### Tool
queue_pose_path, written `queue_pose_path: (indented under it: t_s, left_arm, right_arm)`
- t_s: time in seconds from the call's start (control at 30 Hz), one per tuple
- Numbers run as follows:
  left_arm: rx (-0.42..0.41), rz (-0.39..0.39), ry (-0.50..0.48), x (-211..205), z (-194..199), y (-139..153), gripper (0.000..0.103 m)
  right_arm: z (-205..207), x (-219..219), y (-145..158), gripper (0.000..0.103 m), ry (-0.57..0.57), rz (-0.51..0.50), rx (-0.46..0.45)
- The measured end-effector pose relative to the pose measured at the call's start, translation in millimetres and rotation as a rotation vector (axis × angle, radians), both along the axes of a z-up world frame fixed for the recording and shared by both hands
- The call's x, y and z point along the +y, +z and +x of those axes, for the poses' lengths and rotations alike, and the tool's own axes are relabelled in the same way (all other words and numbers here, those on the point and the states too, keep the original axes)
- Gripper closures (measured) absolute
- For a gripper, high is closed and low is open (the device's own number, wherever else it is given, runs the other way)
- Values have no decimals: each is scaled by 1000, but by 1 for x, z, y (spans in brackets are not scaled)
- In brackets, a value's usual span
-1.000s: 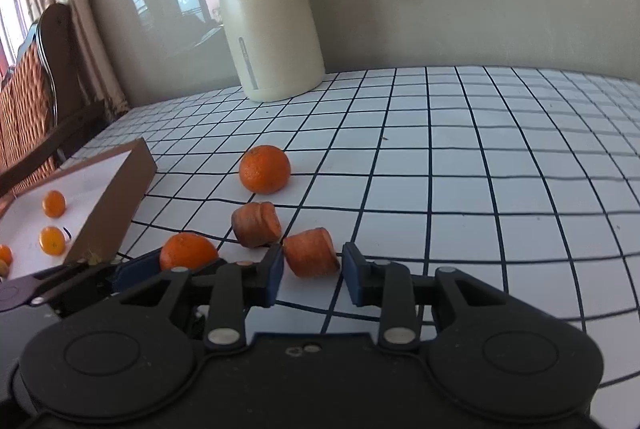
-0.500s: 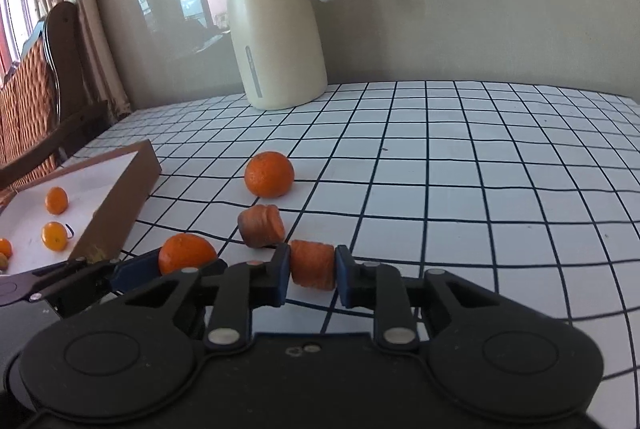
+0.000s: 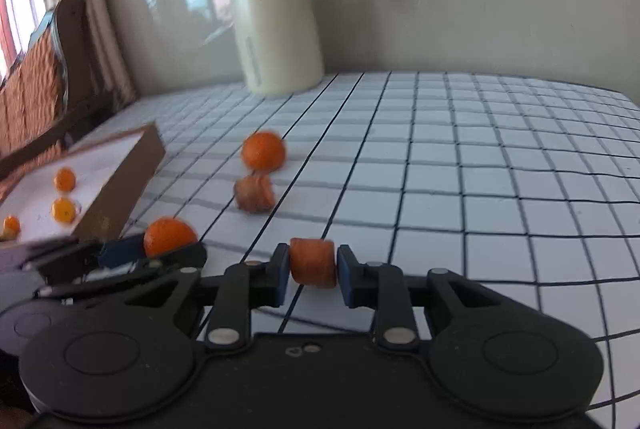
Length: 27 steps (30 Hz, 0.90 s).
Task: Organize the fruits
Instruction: 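Carry the orange and carrot chunk over the white box with both tools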
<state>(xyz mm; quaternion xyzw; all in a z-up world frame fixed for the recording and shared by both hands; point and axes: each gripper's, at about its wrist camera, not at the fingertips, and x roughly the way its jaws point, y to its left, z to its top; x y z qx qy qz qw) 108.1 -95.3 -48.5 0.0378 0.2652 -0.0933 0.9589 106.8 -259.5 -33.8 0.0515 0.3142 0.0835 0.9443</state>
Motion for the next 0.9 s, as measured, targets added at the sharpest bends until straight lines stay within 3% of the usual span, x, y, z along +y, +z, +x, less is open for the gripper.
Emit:
queue_pose_path:
  t_s: [0.1,0.43,0.9]
  left_arm:
    - [6,1,1,-1,0,-1,66]
    - [-10,-10,-6,0,-5,3,66]
    - [-130,-59,16,35,-37,48,66]
  right_arm:
    - [0,6,-1,85,5,-38,-13]
    - [-11,-2,13,88,-10,5,-67]
    - [-28,19,54,88,79,89,-185]
